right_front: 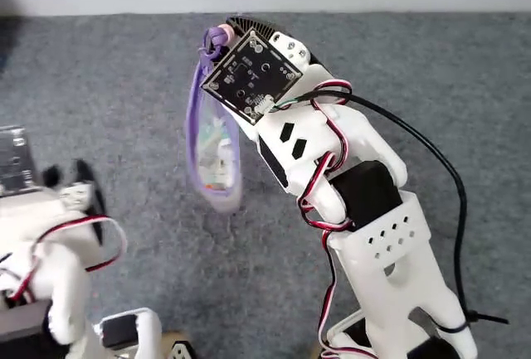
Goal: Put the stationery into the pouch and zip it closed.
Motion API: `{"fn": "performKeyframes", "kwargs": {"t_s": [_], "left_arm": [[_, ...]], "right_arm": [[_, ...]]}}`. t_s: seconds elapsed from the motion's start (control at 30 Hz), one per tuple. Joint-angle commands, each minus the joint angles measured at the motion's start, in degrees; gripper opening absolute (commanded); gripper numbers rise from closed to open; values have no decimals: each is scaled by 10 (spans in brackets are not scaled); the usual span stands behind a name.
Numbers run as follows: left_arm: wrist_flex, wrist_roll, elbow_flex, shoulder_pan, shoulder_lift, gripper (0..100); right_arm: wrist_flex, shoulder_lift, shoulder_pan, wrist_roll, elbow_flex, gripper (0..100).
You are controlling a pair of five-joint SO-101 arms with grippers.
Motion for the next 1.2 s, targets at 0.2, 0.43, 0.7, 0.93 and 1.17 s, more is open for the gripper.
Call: {"fn": "performKeyframes", "kwargs": {"t_s": [0.2, 0.43, 0.7, 0.93, 1.17], "left_arm": [[-52, 104, 20, 224, 10, 98], [-98, 104, 87, 263, 10, 98], [-28, 55, 52, 265, 5, 98], [19, -63, -37, 153, 9, 99], [75, -89, -64, 171, 9, 95]], "right_arm": [[51, 7, -9, -90, -25, 7], [176, 7, -8, -158, -25, 7], [276, 7, -41, -191, -25, 7], [319, 4, -68, -189, -27, 7], [196, 8, -65, -117, -34, 7]]}}
